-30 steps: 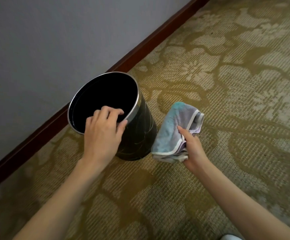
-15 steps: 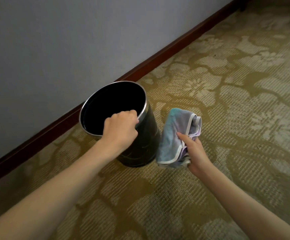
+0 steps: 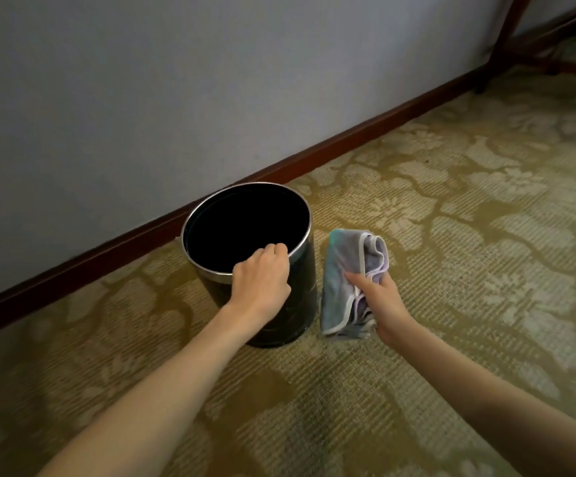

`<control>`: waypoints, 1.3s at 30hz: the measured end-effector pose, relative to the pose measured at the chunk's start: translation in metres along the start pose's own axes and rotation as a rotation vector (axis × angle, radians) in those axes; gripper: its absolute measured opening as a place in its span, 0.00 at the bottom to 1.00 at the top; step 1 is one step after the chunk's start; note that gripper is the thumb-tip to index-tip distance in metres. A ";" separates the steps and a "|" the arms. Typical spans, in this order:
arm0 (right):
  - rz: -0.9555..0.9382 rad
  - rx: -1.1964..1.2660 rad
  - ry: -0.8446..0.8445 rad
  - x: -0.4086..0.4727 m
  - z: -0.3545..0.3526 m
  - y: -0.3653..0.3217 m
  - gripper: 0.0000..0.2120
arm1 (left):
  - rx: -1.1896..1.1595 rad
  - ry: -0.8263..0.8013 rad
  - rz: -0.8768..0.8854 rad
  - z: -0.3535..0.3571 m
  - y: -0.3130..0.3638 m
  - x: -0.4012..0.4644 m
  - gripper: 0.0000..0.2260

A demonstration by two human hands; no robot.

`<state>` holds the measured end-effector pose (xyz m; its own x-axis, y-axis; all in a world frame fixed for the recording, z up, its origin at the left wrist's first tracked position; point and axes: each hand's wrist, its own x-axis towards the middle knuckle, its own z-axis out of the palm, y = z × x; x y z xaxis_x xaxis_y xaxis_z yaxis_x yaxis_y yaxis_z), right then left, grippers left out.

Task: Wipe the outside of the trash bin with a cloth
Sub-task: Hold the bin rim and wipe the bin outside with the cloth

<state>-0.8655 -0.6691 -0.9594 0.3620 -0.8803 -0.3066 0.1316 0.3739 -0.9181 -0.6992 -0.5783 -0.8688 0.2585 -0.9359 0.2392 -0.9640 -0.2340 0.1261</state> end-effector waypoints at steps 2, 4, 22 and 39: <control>-0.060 -0.096 0.000 -0.001 0.004 -0.014 0.19 | -0.047 0.008 -0.042 -0.010 -0.006 0.010 0.07; -0.116 -0.172 0.005 0.001 0.011 -0.032 0.20 | -0.094 0.029 -0.098 -0.026 -0.017 0.023 0.06; -0.304 -0.964 -0.122 0.033 0.088 -0.077 0.20 | -0.483 0.005 -0.567 -0.063 -0.187 0.028 0.12; -0.707 -1.149 -0.219 0.021 0.166 -0.098 0.26 | -0.684 -0.075 -0.385 -0.061 -0.154 0.048 0.21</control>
<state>-0.7182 -0.6758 -0.8338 0.6895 -0.6766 0.2584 -0.4471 -0.6784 -0.5830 -0.5348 -0.5709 -0.8185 0.5380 -0.8429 -0.0035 -0.5495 -0.3538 0.7569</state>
